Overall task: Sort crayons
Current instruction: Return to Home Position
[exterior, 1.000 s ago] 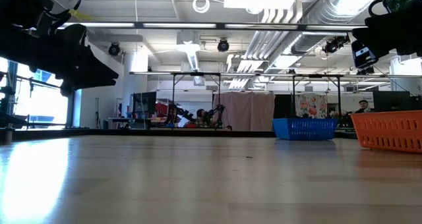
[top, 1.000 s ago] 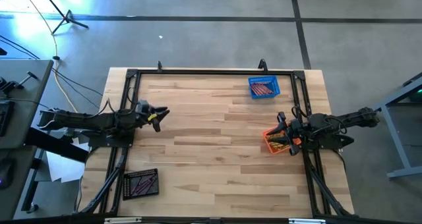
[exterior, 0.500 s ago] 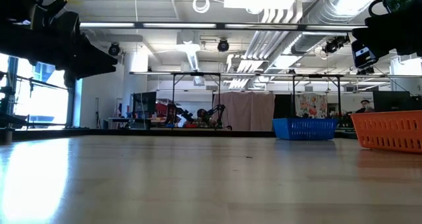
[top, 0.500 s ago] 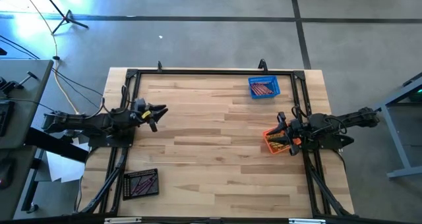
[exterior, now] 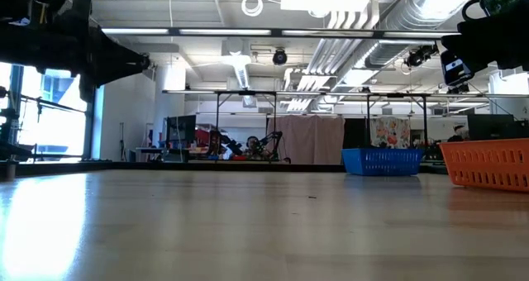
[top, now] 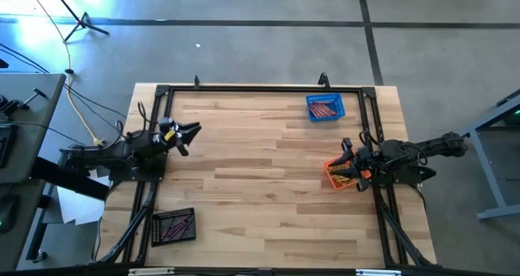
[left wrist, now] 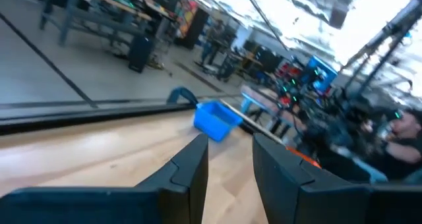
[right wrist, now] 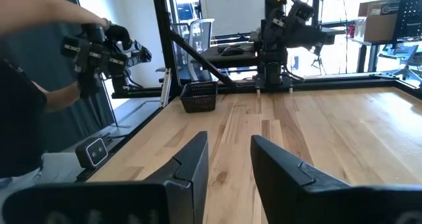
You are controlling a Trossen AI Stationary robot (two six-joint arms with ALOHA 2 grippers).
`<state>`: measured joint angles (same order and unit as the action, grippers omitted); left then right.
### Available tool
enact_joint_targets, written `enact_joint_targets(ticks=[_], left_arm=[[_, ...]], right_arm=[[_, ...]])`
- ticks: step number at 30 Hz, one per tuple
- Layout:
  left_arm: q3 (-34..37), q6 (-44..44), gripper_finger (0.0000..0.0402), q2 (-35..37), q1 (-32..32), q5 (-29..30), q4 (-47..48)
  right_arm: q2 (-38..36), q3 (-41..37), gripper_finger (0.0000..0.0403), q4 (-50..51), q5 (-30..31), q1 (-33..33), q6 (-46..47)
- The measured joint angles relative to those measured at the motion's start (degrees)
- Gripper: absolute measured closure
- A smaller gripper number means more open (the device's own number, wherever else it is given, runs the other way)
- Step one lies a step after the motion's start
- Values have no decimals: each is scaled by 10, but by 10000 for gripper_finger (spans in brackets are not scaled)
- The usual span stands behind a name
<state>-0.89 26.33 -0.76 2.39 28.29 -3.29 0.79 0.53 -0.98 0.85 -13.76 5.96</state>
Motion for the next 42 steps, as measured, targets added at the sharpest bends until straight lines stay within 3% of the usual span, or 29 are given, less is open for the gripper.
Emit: enact_joint_targets(ticks=[6, 42], left_arm=[[0, 0, 298, 5, 37, -1, -1], [0, 0, 298, 0, 37, -3, -1]], right_arm=[[0, 0, 304, 0, 0, 0, 0], [0, 0, 304, 0, 0, 0, 0]])
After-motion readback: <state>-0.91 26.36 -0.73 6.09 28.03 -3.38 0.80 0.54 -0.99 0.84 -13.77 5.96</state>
